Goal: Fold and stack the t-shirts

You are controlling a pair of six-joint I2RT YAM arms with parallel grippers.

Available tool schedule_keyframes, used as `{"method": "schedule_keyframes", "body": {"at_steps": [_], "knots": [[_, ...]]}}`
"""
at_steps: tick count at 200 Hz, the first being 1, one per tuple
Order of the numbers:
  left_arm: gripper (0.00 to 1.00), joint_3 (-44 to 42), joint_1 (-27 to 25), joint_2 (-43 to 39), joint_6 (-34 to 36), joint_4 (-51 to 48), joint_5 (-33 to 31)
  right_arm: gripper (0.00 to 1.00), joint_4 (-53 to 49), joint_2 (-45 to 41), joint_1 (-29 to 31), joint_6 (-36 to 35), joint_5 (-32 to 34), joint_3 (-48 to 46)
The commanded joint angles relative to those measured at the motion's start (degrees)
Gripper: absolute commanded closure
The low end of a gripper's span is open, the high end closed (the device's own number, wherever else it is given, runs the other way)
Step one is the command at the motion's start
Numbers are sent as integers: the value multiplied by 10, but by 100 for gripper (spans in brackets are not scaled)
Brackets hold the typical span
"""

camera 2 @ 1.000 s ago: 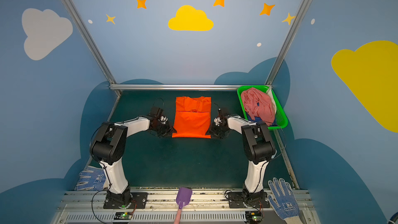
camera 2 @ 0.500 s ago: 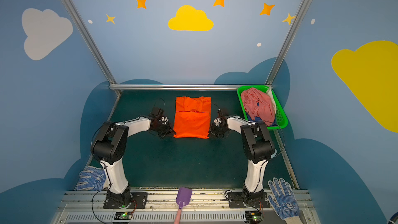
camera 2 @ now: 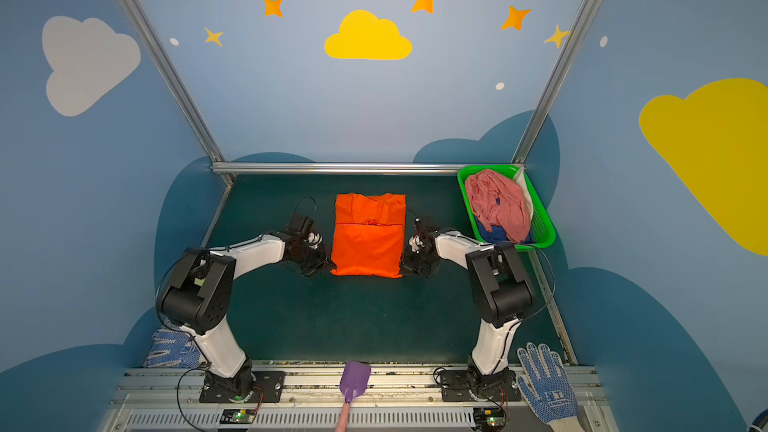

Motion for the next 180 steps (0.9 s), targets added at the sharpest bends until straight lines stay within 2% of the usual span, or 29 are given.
{"method": "schedule_keyframes", "body": {"at_steps": [1,44,74,131,180], "knots": [[95,-44,-18,-49,-19,-27,-31,100,-14,-57,15,14,21,-41],[95,-144,-65,-169,-76,-29,-78,100,-17,-151,50,55,45,-129],[95,-159,-83,-233,-93,-43,-100,100,-32,-196,70,67,58,-140],[95,-79,-82,-257,-63,-96,-132,100,-87,-234,73,51,93,-66],[95,24,-47,-197,-24,-109,-123,100,-125,-166,50,-1,87,53]]}}
